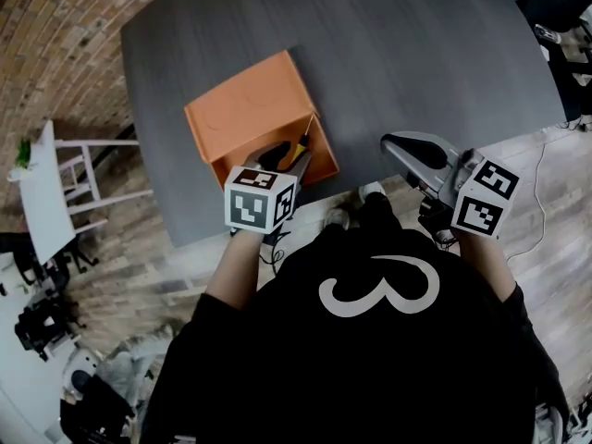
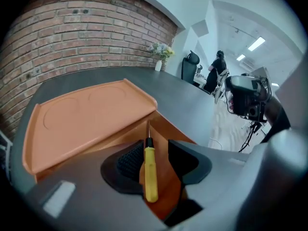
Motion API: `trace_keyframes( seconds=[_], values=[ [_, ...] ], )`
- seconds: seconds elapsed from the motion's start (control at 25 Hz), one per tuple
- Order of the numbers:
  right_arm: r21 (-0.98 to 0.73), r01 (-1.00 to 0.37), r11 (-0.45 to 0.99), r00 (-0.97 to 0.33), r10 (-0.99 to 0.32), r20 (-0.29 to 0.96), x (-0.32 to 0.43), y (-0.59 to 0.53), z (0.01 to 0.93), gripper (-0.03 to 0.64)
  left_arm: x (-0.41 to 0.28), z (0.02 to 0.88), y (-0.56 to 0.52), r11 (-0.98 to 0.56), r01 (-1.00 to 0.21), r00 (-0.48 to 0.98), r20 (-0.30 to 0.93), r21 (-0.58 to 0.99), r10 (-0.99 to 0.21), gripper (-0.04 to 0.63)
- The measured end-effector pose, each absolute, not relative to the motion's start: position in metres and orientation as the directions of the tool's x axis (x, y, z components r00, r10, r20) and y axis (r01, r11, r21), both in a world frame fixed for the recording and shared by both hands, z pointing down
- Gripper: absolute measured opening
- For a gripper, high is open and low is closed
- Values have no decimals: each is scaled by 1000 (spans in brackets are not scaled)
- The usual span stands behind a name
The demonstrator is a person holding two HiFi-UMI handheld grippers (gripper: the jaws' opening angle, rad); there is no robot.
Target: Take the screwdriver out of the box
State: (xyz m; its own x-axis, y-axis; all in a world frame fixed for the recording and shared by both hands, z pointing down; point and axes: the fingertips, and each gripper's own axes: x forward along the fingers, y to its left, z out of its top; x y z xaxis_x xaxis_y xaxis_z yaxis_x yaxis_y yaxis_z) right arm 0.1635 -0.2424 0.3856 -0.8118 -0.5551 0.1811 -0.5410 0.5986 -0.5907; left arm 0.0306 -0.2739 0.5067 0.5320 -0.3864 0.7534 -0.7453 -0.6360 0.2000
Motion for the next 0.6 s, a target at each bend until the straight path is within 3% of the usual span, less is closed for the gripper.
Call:
trace_keyframes(
  seconds=[0.6],
  values=[
    [-617,-450,646,-882,-432,190,191,-280,401,2,32,550,-276,-625,-781,301,879,5,-369,155]
  ],
)
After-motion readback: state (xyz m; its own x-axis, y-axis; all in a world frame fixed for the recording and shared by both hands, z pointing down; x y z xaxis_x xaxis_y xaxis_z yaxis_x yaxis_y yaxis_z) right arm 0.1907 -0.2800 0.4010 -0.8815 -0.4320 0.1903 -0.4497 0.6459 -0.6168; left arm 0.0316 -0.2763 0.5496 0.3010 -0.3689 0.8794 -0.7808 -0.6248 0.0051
